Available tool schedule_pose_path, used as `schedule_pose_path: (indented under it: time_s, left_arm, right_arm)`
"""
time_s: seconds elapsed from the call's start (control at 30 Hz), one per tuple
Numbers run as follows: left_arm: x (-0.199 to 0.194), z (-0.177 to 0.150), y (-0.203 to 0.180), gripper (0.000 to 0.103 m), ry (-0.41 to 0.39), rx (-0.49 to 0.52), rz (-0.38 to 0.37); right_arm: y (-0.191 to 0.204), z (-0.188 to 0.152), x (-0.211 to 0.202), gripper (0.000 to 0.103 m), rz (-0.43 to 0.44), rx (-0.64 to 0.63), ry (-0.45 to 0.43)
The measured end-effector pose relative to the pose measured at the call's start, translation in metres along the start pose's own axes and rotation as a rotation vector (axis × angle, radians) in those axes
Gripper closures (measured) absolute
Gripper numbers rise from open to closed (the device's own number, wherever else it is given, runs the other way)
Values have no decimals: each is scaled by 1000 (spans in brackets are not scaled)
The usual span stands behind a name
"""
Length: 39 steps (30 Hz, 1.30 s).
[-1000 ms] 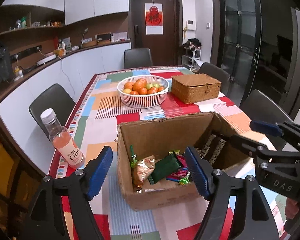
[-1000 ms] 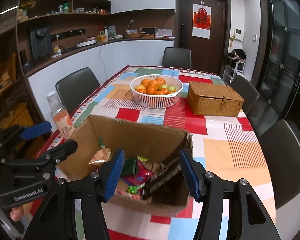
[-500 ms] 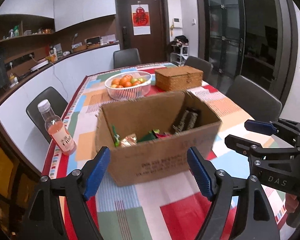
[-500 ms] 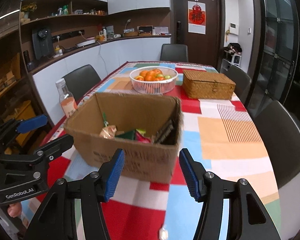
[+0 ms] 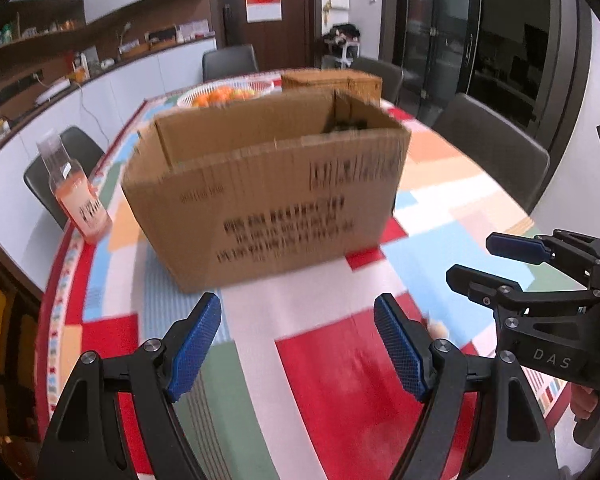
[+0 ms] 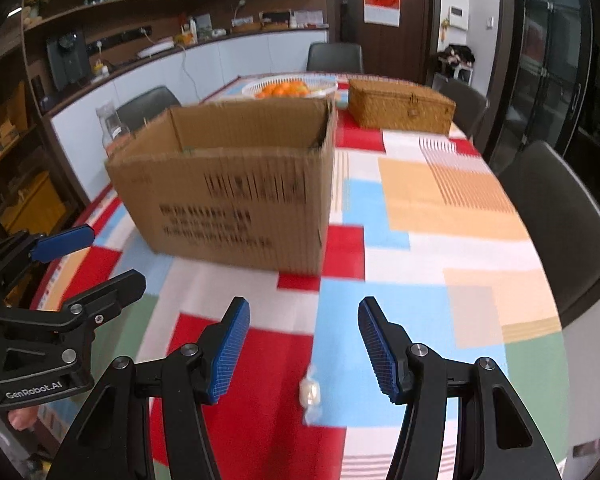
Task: Organize snacks
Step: 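Lower the right tool onto the small white candy and close it, then lift the white candy with the right tool over the box and release it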
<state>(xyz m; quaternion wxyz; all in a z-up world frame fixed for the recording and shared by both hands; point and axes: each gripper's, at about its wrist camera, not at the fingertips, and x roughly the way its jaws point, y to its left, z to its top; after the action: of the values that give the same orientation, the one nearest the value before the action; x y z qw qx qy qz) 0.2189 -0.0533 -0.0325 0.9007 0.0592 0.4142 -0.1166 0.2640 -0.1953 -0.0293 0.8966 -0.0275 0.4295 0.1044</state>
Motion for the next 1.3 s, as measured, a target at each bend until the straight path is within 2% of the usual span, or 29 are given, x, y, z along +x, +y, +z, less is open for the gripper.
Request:
schedule_pose_path:
  time_s: [0.27, 0.53, 0.77, 1.0, 1.13, 1.3]
  left_arm:
    - [30, -28, -4, 24, 106, -1, -1]
    - [52, -42, -13, 24, 181, 21, 1]
    - [62, -47, -16, 24, 216, 32, -6]
    - [64, -46, -14, 24, 220, 24, 1]
    - [63, -45, -15, 24, 215, 24, 2]
    - [58, -41, -14, 24, 198, 21, -1]
  right_arm:
    - [-2, -28, 22, 46, 13, 14, 101]
    - [-7, -50, 43, 46, 19, 30, 182]
    - [-11, -61, 59, 58, 36, 47, 245]
    - [-9, -59, 66, 71, 27, 30, 246]
    - [-8, -58, 67, 83, 18, 18, 245]
    - [-8, -57, 63, 84, 19, 27, 234]
